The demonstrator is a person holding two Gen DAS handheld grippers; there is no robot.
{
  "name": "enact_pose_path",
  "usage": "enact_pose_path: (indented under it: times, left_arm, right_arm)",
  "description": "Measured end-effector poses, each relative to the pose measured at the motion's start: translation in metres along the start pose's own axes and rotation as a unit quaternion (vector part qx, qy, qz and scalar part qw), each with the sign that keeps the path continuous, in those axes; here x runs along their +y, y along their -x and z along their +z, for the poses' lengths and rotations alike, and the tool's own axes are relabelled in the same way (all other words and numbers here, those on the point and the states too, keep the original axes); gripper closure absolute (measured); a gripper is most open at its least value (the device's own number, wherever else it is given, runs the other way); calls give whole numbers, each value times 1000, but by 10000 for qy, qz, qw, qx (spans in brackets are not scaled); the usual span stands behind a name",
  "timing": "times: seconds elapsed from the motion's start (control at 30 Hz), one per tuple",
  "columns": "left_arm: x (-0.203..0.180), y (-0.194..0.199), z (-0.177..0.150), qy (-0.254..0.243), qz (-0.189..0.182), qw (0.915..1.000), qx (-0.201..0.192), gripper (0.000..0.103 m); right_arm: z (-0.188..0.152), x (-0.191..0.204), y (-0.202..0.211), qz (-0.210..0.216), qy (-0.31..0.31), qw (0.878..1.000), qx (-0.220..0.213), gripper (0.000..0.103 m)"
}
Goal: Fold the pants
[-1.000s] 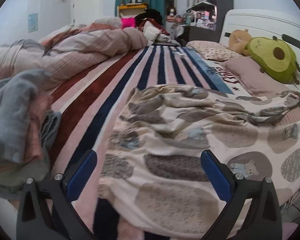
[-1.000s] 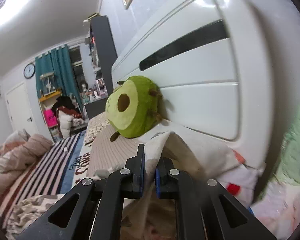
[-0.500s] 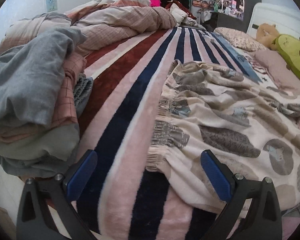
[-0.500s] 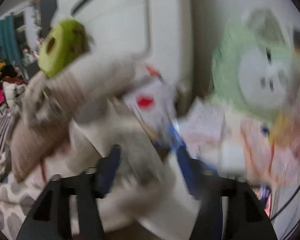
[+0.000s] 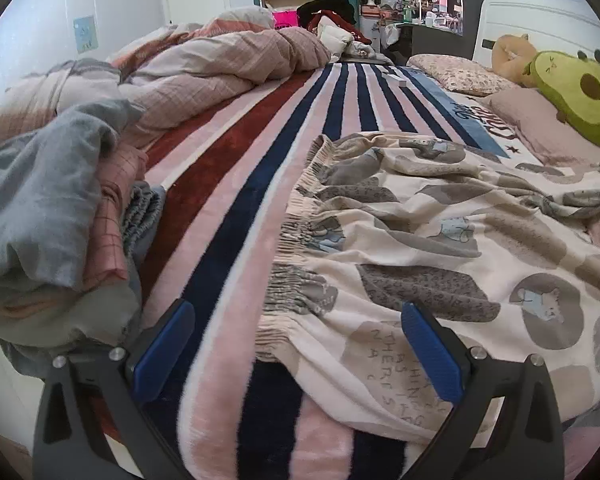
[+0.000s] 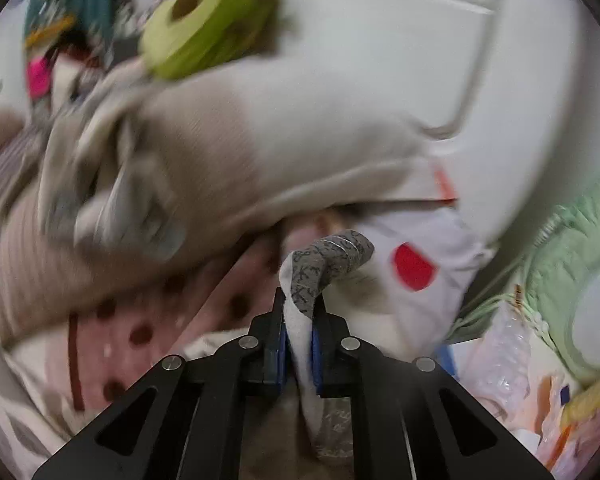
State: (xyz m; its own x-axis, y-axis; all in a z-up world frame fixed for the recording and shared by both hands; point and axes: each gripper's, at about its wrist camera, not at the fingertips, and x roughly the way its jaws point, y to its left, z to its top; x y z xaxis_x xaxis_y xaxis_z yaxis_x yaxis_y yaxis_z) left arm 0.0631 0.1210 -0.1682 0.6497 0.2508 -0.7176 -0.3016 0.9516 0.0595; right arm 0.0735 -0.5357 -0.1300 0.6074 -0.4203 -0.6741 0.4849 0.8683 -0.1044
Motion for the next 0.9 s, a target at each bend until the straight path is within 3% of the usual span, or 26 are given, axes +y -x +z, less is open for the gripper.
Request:
enact_pose_path:
  times: [0.17,0.2,0.27,0.3,0.33,0.37,0.4,0.47,0.53,0.6,0.7,0.83,0.9]
  left_arm:
    - [6,2,3,187,4,9998,-32,1]
    - [5,2,3,169,66,9998,-28,1]
    - [2,0,3,142,113,9998,-4,1]
    - [1,0,3,133,111,9998,6,1]
    - [0,0,3,148,63,9999,20,1]
    - [0,-1,2,190,1,9998,40,1]
    - [2,-1,2,280,-108,9995,90,1]
    - [6,-3,0,438,-237,9985,205,1]
    - [14,-4,-4,625,-299,9970,337,1]
    - [23,-3,-9,756,-310,9957,432,1]
    - [31,-2,-19,836,-371,9940,593,1]
    - [38,-2,-32,1149,-777,9875,747,1]
    - [39,-6,-35,1297,-1101,9817,850,1]
  right_arm:
    - [6,-60,45,-850,-833,9881,-978,100]
    - [7,-74,50,-958,-947,9854,-1041,97]
    - [8,-87,49,-762,-1035,9875,-911,95]
    - [12,-88,48,-612,-1096,9884,-852,73]
    - [15,-87,47,-579,-1043,9895,-813,33]
    - [18,-85,48,-604,-914,9905,-830,18]
    - [16,-73,54,-613,-843,9903,-920,10]
    - [14,-58,79,-444,-734,9909,-1034,11]
    - [4,-54,85,-3,-873,9925,-854,11]
    - [-9,-35,83,594,-1095,9908,-523,11]
    - [-34,-27,81,1122,-1301,9851,-71,12]
    - [-72,-11,72,2113,-1752,9596,625,32]
    - [-87,-4,66,2478,-2007,9430,953,32]
